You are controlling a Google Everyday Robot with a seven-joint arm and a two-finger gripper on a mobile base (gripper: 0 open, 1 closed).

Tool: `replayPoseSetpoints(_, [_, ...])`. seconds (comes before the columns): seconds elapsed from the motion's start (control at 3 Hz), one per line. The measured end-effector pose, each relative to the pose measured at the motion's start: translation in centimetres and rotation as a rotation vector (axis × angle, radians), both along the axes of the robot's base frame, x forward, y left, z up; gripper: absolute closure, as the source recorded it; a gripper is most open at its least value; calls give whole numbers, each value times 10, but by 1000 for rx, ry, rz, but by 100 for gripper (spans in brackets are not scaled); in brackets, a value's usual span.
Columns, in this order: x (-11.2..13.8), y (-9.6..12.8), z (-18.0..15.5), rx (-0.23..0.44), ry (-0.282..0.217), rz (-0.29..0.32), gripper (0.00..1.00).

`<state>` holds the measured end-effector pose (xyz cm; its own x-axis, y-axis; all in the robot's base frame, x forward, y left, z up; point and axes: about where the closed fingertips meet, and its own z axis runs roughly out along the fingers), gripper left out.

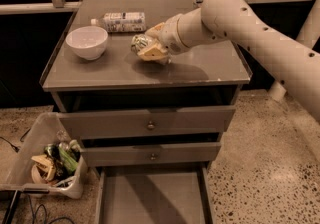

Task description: Pick 7up can from bottom drawer and place on counter

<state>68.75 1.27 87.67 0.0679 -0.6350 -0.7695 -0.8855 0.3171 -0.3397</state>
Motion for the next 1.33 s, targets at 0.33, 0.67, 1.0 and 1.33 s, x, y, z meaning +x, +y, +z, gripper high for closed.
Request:
replayPoseSetpoints(0.33, [6,-3,-11,-7,26,-39,100])
replayPoseSetpoints(0.67, [6,-4,-11,-6,29,-42,82])
replayPoseSetpoints(1.0, [6,-3,-11,-6,29,-42,59])
replayPoseSetpoints(1.33, [6,-3,-11,-6,29,-42,36])
